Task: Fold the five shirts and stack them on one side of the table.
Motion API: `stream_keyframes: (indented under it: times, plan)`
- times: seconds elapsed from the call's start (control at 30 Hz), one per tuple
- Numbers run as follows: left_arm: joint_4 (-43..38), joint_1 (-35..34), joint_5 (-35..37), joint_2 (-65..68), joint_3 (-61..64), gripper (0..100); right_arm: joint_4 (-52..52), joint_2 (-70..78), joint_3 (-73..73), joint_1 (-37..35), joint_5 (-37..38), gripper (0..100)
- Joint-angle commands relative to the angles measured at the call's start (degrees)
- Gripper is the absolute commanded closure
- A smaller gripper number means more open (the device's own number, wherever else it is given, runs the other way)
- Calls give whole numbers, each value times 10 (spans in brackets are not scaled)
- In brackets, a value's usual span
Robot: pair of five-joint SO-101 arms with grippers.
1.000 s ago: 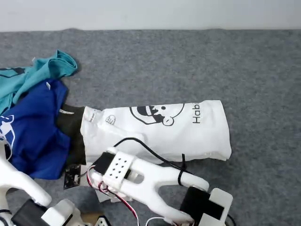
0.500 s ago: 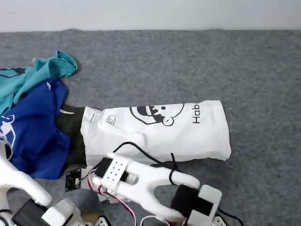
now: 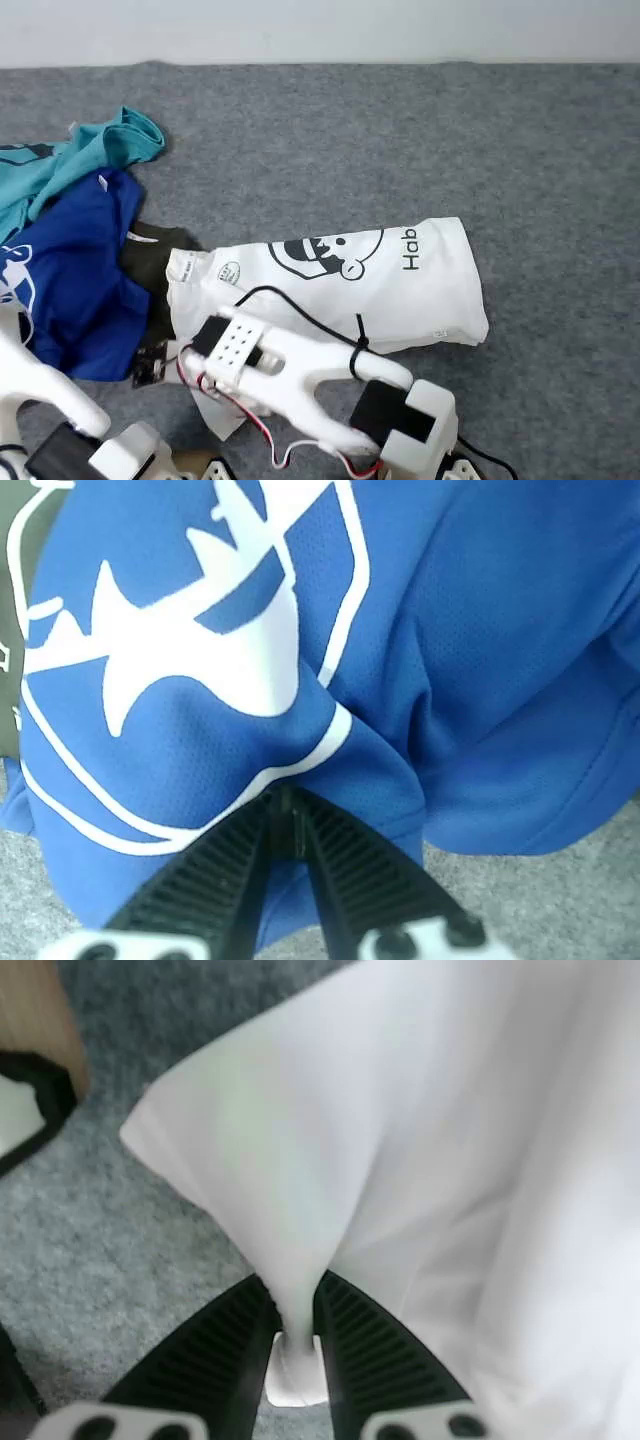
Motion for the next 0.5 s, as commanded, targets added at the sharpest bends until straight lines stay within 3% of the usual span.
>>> stream_keyframes:
  times: [0.0, 0.47]
  plan:
    - [-11, 3, -4, -22, -6, 992, 29, -47, -45, 36, 1, 985]
    - [-11, 4, -4, -23, -6, 992, 74, -55, -178, 141, 2, 981]
